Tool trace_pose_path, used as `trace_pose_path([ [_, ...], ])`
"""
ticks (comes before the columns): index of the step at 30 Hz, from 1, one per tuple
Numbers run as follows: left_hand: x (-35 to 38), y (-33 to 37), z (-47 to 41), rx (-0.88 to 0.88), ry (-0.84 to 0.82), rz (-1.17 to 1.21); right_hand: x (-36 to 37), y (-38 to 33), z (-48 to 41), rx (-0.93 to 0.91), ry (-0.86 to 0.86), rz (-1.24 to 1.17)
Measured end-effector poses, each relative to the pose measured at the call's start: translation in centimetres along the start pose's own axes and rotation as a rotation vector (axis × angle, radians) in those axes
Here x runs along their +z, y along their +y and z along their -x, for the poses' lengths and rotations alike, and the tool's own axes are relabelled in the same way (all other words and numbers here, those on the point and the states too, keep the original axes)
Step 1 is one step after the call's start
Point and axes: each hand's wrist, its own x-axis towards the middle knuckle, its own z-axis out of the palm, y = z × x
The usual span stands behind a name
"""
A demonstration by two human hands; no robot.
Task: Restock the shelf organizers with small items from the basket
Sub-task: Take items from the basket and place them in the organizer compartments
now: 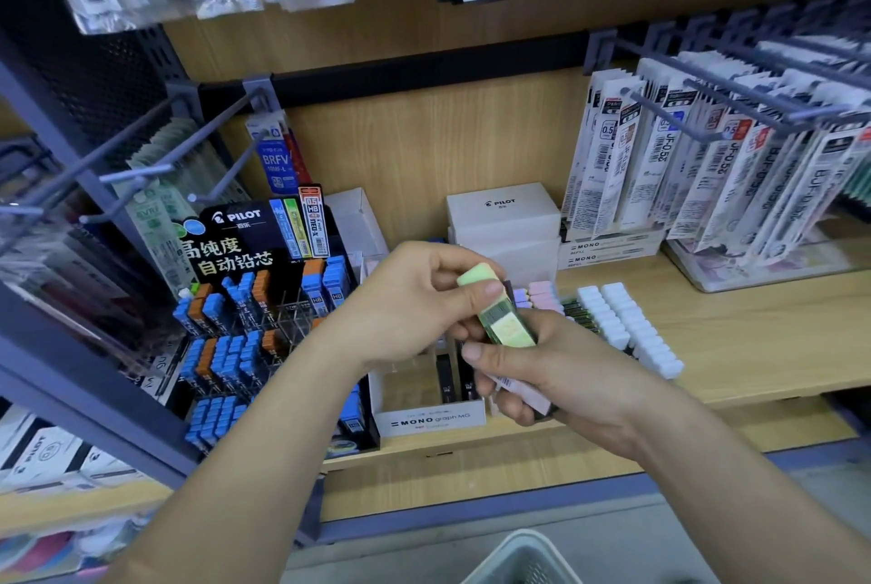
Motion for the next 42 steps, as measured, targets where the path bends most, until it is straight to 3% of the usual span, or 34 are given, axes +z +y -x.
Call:
trace_pose_path([
  [7,0.0,-0.3,-0.3,0.062,0.078,0.015,-1.1,-0.1,0.0,-0.018,0.043,0.067],
  [11,-1.0,-0.2,-0.9,0.099,0.333,0.290,-3.3,-0.7,0.7,-0.024,0.121,0.080],
  [13,-2.2,-0.5,-1.2,0.102,0.432,0.282,-4.8,-1.0,1.3,-0.026,0.223,0.009],
  [19,0.1,-2.2,-2.2,0.015,0.374,-0.155,-7.1,-1.6,2.2,-0.026,0.418,-0.202],
  [30,3.5,-4.9,-4.4,0.195,0.399,-0.677,-6.7,-1.0,2.3,-0.025,0.375,-0.193],
  [34,3.7,-5.9,-5.2,0.139,0.398,-0.774,-6.6,-1.0,2.6,-0.022,0.385,-0.166],
  [42,4.3,-7.8,-6.6,0.236,0.355,-1.182,-5.7,-1.2,2.7,0.000,0.322,-0.172],
])
